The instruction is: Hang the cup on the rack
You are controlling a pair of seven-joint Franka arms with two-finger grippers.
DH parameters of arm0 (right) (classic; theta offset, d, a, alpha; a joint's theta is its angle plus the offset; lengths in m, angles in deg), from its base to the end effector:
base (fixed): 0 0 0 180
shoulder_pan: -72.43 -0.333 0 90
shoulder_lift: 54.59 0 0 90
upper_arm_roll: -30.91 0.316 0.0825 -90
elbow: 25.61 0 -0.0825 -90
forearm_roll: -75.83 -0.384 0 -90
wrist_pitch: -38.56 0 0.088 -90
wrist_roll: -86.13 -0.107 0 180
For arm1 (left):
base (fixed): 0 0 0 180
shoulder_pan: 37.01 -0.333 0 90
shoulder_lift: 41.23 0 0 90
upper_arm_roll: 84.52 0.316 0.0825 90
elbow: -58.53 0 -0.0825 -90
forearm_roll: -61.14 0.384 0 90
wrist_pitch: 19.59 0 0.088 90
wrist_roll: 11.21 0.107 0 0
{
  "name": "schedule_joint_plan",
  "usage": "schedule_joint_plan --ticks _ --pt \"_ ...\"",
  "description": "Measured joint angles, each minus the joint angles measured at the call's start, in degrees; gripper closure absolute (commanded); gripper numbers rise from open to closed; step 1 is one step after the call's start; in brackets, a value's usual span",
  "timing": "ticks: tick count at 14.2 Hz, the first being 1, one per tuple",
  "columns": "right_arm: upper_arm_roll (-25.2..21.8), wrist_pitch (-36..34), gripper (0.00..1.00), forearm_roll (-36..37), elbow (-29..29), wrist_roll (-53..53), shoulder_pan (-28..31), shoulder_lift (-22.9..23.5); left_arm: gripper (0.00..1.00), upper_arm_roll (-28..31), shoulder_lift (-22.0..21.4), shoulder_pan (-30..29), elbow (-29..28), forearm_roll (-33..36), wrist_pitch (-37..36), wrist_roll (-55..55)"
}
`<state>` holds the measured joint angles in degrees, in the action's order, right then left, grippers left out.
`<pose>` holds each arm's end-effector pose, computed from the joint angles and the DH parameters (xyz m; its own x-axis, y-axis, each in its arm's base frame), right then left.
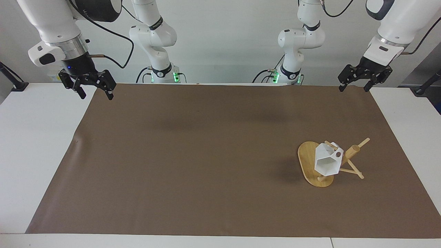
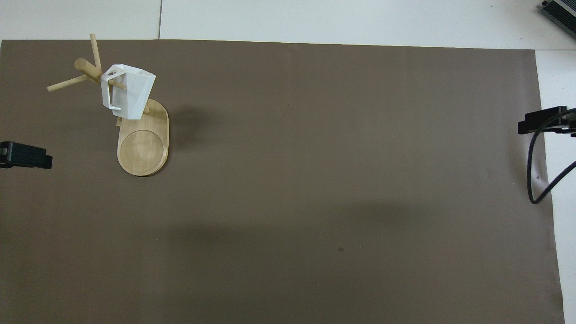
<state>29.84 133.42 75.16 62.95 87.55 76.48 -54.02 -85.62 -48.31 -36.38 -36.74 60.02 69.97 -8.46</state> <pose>0.5644 -0.0494 0.6388 0.9928 -0.0651 0.1001 -0.0645 -0.9979 -0.0090 0.5143 -0.0183 0.6465 0.9966 -0.0782 0.0247 -0.0786 -0.9968 0.0160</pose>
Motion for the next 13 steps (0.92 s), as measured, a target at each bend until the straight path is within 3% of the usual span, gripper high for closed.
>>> schedule_joint_plan --ticks 13 --pt "0.00 0.00 0.00 0.00 0.01 0.00 0.00 0.00 0.00 -0.76 0.10 0.06 -1.03 0.00 0.97 0.27"
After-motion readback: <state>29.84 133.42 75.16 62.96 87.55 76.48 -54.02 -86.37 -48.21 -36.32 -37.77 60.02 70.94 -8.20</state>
